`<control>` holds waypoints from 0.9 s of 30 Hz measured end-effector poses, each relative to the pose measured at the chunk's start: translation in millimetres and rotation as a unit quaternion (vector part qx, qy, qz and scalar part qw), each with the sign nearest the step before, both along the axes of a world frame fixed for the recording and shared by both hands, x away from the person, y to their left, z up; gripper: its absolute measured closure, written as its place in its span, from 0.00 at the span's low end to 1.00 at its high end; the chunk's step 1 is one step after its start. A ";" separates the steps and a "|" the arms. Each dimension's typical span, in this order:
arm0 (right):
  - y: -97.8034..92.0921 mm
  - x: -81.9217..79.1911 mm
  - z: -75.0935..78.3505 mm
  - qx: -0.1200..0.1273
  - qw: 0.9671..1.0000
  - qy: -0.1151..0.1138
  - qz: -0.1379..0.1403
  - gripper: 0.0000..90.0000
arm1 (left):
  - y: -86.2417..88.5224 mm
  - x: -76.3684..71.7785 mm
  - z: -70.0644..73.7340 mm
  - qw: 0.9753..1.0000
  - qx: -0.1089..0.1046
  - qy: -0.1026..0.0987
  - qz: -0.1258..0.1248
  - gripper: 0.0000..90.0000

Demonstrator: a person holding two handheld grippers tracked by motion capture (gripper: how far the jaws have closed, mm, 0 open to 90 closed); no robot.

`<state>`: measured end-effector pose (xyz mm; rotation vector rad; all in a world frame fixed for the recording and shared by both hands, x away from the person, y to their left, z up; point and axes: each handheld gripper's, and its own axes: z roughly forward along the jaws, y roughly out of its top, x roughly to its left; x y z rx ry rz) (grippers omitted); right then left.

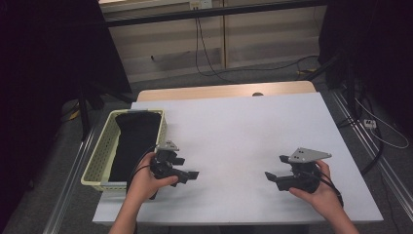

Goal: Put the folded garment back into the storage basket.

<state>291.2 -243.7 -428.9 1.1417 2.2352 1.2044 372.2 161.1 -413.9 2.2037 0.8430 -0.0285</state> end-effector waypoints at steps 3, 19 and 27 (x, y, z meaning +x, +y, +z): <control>-1.8 -1.5 0.4 0.004 1.000 -0.001 -0.003 0.23 | 1.1 -0.6 -0.3 1.000 -0.006 0.000 0.003 0.19; -8.2 -4.3 -2.4 0.006 1.000 0.000 -0.010 0.22 | 8.1 -7.5 -2.3 1.000 -0.014 -0.010 0.002 0.18; -14.3 -6.5 -1.6 0.009 1.000 -0.004 -0.016 0.22 | 7.0 -10.9 -3.5 1.000 -0.011 -0.011 -0.004 0.17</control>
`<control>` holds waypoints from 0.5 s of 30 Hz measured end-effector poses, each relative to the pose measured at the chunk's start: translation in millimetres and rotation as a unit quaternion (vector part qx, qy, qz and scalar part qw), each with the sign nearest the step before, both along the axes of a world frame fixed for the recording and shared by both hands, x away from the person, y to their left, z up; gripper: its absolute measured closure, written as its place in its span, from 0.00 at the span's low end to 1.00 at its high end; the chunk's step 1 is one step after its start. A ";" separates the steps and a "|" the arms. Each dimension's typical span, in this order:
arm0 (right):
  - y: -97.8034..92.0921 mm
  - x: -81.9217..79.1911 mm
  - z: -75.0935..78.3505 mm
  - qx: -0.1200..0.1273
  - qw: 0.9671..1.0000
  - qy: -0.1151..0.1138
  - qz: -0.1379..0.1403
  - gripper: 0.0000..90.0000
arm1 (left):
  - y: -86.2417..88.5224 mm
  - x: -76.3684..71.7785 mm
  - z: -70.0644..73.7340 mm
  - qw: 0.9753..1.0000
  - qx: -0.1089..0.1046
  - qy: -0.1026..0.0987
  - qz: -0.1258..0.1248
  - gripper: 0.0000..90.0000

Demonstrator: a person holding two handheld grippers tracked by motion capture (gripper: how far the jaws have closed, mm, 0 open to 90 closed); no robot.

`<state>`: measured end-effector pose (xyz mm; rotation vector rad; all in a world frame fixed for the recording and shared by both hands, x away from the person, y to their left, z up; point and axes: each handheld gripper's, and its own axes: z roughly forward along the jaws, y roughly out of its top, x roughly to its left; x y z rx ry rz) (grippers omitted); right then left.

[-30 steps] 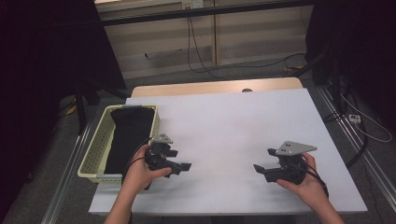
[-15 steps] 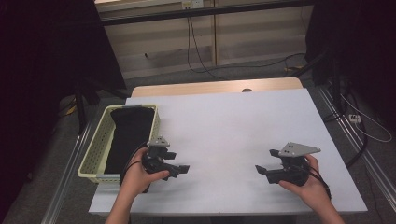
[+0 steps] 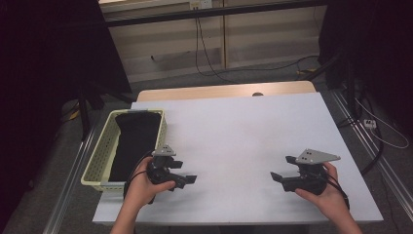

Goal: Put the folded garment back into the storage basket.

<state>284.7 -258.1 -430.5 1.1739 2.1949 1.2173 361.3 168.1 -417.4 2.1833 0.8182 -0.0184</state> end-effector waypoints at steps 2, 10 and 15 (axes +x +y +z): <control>-0.4 -0.4 -0.6 -0.002 1.000 0.001 0.000 0.22 | 0.0 -0.1 -0.1 1.000 0.001 0.000 -0.001 0.17; -1.9 -0.4 -0.5 -0.002 1.000 0.001 0.000 0.22 | -0.5 -2.0 -0.1 1.000 0.001 -0.004 -0.003 0.16; -4.1 -0.9 0.1 -0.003 1.000 0.000 -0.002 0.21 | -1.2 -4.0 0.8 1.000 -0.006 -0.003 -0.010 0.15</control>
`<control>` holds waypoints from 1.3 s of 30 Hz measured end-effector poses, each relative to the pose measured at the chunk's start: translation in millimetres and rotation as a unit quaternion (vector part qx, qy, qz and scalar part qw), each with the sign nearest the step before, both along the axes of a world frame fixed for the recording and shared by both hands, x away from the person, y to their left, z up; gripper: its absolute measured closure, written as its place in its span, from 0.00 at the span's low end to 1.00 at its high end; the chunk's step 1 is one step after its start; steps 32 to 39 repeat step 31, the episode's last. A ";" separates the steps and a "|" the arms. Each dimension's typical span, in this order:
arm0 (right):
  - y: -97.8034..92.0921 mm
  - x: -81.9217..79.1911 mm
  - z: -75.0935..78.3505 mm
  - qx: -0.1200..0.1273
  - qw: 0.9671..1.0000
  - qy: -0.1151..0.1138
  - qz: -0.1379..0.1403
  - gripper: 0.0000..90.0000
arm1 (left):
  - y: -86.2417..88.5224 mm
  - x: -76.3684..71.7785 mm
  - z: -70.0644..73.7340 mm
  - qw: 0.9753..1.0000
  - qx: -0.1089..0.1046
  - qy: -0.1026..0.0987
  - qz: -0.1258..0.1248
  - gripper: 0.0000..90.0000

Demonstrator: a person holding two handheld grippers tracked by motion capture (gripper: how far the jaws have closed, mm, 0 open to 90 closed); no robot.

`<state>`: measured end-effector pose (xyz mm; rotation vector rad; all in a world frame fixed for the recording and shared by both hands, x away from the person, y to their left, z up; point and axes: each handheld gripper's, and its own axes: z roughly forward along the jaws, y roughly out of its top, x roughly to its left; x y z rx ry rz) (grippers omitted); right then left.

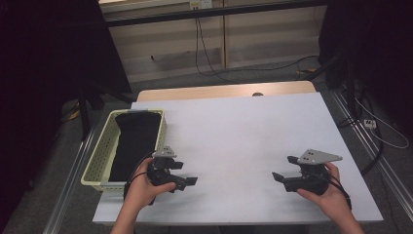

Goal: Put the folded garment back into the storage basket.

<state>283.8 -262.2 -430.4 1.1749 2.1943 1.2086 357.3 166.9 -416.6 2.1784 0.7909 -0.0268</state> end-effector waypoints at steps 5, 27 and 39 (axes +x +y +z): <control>-2.7 -1.0 0.0 0.001 1.000 0.000 -0.003 0.21 | 1.3 -0.6 -1.8 1.000 -0.001 0.002 0.001 0.15; -10.4 -3.1 -3.1 -0.002 1.000 0.001 -0.008 0.20 | 0.9 -5.8 -1.7 1.000 -0.001 -0.005 -0.010 0.14; -10.0 -2.8 -4.0 -0.003 1.000 0.003 -0.009 0.20 | 1.5 -4.7 -3.0 1.000 -0.002 -0.002 -0.008 0.14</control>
